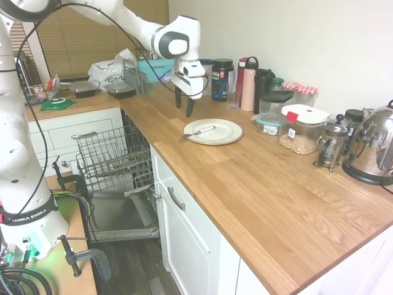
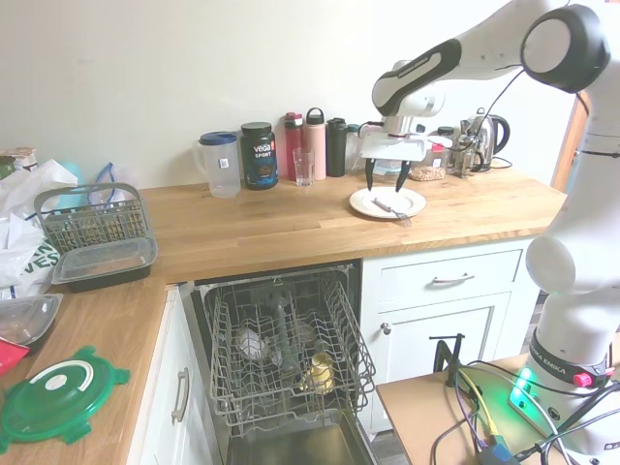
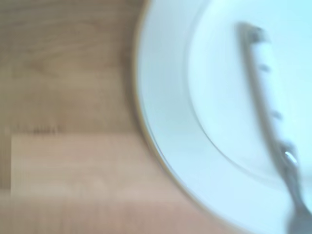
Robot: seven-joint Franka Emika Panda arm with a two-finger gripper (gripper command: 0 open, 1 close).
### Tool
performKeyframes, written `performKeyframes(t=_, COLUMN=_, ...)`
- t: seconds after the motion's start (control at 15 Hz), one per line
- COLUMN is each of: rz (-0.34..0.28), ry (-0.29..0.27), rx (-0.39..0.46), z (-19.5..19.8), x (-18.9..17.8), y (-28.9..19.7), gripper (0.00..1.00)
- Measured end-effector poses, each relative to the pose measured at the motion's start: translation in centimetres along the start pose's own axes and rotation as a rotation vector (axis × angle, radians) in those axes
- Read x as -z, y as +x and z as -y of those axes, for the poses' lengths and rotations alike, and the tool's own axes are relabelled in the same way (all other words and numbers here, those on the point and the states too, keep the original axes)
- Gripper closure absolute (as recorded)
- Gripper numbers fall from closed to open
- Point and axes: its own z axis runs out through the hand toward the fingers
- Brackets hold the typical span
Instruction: Put the fork in the dishwasher
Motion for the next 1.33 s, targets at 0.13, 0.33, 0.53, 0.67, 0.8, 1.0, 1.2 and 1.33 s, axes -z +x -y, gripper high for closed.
performKeyframes(t=0.13, rz=0.006, ry=-0.014, rx=-0.027, z=0.6, x=-1.7, y=2.2, gripper=0.0)
performKeyframes(t=0.33, rz=-0.024, ry=-0.042, rx=-0.08, z=-0.1, x=-2.9, y=5.9, gripper=0.0)
performKeyframes(t=0.53, rz=-0.031, ry=-0.065, rx=-0.09, z=0.5, x=-4.3, y=7.0, gripper=0.0)
performKeyframes(t=0.67, rz=-0.027, ry=-0.071, rx=-0.085, z=1.0, x=-5.0, y=7.0, gripper=1.0)
performKeyframes(t=0.8, rz=-0.029, ry=-0.071, rx=-0.09, z=1.0, x=-5.2, y=7.4, gripper=1.0)
performKeyframes(t=1.0, rz=-0.025, ry=-0.078, rx=-0.089, z=1.0, x=-5.7, y=7.4, gripper=1.0)
performKeyframes(t=1.2, rz=-0.02, ry=-0.085, rx=-0.082, z=1.3, x=-6.5, y=7.1, gripper=1.0)
performKeyframes(t=1.33, rz=-0.021, ry=-0.085, rx=-0.083, z=1.4, x=-6.6, y=7.2, gripper=1.0)
